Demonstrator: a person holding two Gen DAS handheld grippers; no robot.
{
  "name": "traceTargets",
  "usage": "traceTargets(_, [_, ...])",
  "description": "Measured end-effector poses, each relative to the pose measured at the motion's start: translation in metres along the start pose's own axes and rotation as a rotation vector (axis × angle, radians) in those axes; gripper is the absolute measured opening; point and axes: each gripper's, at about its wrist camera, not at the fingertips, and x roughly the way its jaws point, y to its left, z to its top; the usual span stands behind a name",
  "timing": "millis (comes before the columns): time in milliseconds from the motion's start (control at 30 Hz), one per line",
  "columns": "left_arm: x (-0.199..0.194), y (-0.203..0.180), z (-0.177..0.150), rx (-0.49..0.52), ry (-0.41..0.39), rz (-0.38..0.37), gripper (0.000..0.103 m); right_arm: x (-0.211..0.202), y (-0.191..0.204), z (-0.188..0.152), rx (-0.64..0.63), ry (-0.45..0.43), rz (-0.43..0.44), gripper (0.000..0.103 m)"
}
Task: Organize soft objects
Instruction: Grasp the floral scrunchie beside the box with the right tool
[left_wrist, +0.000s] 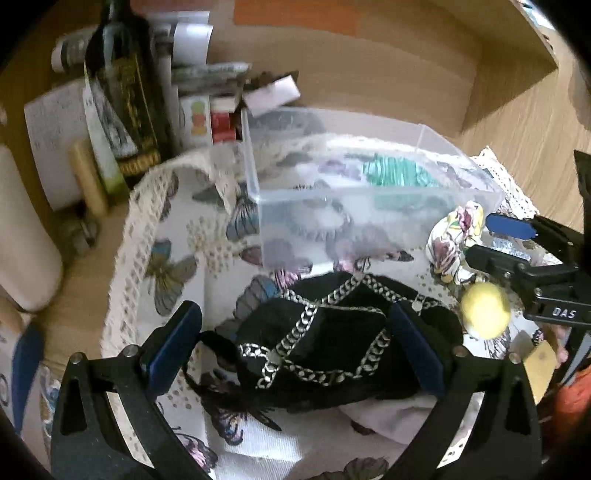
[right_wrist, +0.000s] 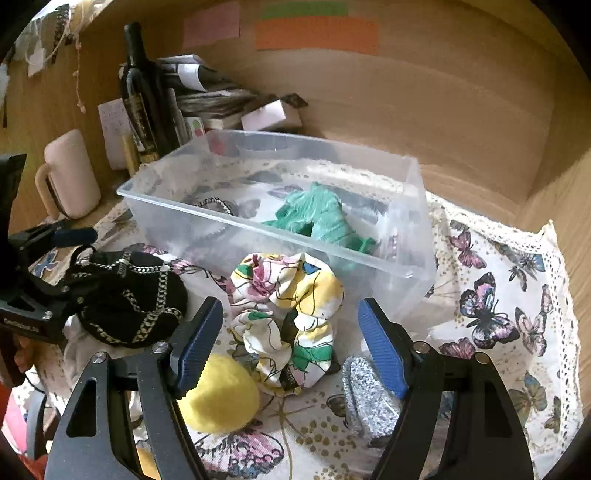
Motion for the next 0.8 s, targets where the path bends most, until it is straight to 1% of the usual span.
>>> traceTargets(67, [0.004,0.005,-0.001,-0.024,0.022,-0.028,0.103,0.005,-0.002,0.0,0.009,0.01,0.005,0.073])
traceTargets(100, [0.007,0.009,-0.001,-0.047,0.036,-0.041,0.099,0.007,-0.003,0.0,0.013,0.017,0.007,0.073])
traceTargets(133, [0.008,0.011,-0.001,-0.06,0.044,-0.046,0.09,0.009,-0.002,0.001,0.016,0.022,0.008,0.07])
traceTargets(167, [0.009,0.011,-0.001,-0.063,0.05,-0.059,0.083,0.011,-0.002,0.0,0.018,0.025,0.011,0.061])
traceTargets(200, [0.012,0.01,-0.001,-0.061,0.07,-0.094,0.073,0.014,-0.001,0.002,0.021,0.029,0.014,0.055])
traceTargets(233, [0.012,0.009,-0.002,-0.059,0.074,-0.102,0.071,0.016,-0.001,0.002,0.021,0.036,0.021,0.044])
traceTargets(267, [0.011,0.008,-0.003,-0.054,0.066,-0.096,0.069,0.018,0.0,0.002,0.021,0.047,0.032,0.034])
traceTargets(300, [0.009,0.005,-0.004,-0.042,0.062,-0.098,0.063,0.02,0.001,0.002,0.02,0.055,0.045,0.03])
traceTargets(333, [0.008,0.003,-0.005,-0.037,0.06,-0.102,0.056,0.021,0.002,0.001,0.016,0.058,0.054,0.023])
traceTargets(367, [0.007,0.003,-0.006,-0.034,0.059,-0.112,0.051,0.021,0.003,0.0,0.011,0.058,0.058,0.018])
traceTargets(433, [0.003,0.002,-0.007,-0.031,0.057,-0.131,0.03,0.019,0.006,-0.001,-0.002,0.047,0.061,0.015])
traceTargets(467, [0.0,0.001,-0.007,-0.03,0.051,-0.134,0.025,0.017,0.006,-0.002,-0.004,0.04,0.06,0.013])
traceTargets(500, [-0.004,0.0,-0.006,-0.023,0.038,-0.131,0.022,0.014,0.006,-0.002,-0.007,0.03,0.058,0.012])
traceTargets(567, [-0.011,-0.002,-0.004,-0.012,0.013,-0.126,0.02,0.01,0.005,-0.002,-0.01,0.016,0.055,0.011])
traceTargets(800, [-0.049,-0.013,0.01,0.044,-0.094,-0.122,0.019,-0.017,0.003,0.002,-0.004,-0.057,0.054,0.011])
